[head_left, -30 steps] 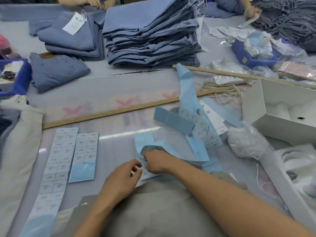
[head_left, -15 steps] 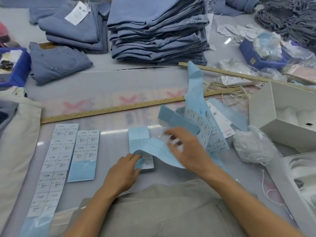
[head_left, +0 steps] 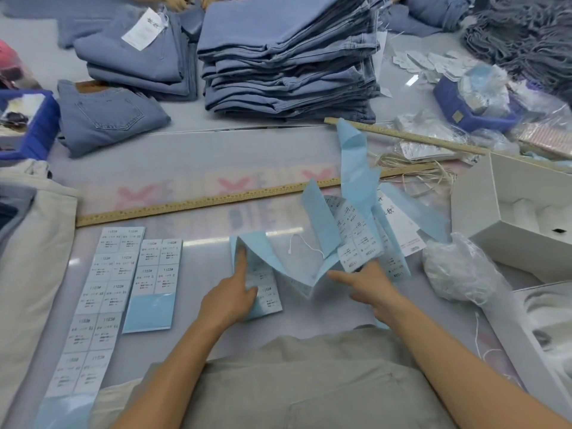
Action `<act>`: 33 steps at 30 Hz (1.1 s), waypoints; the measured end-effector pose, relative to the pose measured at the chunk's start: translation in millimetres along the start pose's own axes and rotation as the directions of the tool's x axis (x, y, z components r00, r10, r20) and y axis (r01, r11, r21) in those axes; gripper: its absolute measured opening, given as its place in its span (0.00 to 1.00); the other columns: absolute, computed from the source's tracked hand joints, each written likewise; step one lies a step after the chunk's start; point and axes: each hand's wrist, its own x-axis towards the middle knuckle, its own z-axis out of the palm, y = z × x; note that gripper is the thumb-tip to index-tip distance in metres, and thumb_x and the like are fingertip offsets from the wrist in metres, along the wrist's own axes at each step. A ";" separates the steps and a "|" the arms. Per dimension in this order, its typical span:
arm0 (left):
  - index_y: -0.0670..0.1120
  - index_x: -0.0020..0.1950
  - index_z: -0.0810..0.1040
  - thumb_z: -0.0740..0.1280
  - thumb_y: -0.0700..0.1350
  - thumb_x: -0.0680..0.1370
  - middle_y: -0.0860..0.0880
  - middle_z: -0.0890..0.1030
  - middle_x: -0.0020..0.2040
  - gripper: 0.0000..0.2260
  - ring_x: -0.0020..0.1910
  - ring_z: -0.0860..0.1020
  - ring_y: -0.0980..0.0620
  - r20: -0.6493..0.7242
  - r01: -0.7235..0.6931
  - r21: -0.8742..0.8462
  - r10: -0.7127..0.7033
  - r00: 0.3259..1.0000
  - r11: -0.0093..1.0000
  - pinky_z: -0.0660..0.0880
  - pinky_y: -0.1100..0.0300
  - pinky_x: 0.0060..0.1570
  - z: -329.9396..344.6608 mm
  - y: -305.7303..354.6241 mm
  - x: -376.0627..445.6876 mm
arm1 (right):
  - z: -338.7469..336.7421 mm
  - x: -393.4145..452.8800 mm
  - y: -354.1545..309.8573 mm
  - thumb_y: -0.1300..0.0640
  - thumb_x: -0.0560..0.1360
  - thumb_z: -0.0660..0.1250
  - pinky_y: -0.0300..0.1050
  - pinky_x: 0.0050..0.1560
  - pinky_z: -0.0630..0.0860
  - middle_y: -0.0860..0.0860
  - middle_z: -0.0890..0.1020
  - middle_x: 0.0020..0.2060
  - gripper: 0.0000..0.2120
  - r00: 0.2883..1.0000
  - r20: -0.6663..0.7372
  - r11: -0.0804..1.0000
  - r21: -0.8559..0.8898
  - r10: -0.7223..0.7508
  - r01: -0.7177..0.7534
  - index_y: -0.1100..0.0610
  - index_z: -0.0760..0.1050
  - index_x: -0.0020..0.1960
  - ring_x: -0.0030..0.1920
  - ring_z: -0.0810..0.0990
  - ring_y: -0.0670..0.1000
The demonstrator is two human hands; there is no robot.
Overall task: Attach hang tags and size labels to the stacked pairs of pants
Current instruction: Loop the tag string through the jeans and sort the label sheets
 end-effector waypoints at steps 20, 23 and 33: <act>0.46 0.60 0.80 0.61 0.32 0.79 0.41 0.87 0.47 0.16 0.41 0.86 0.42 0.111 0.177 -0.955 -0.266 0.958 0.240 0.83 0.52 0.36 -13.7 -17.1 -0.8 | 148.9 -23.0 -37.8 0.49 0.81 0.62 0.55 0.68 0.67 0.52 0.80 0.64 0.14 0.673 0.545 0.400 -0.544 -0.500 0.738 0.51 0.76 0.65 0.65 0.74 0.56; 0.47 0.60 0.78 0.63 0.40 0.82 0.42 0.87 0.47 0.08 0.42 0.87 0.43 0.084 0.160 -0.966 -0.343 0.936 0.201 0.81 0.55 0.31 -14.9 -23.4 -0.2 | 143.7 -23.8 -32.0 0.47 0.81 0.64 0.52 0.68 0.69 0.50 0.78 0.68 0.17 0.607 0.681 0.475 -0.408 -0.411 0.780 0.47 0.73 0.68 0.69 0.73 0.54; 0.50 0.56 0.77 0.67 0.33 0.78 0.50 0.85 0.39 0.13 0.33 0.85 0.52 -0.127 0.097 -0.772 -0.301 0.945 0.628 0.80 0.60 0.28 4.8 -25.6 -1.4 | 109.7 16.0 -20.8 0.61 0.80 0.65 0.34 0.46 0.74 0.42 0.82 0.51 0.12 0.884 0.314 0.782 -0.424 -0.346 0.457 0.51 0.80 0.61 0.45 0.79 0.40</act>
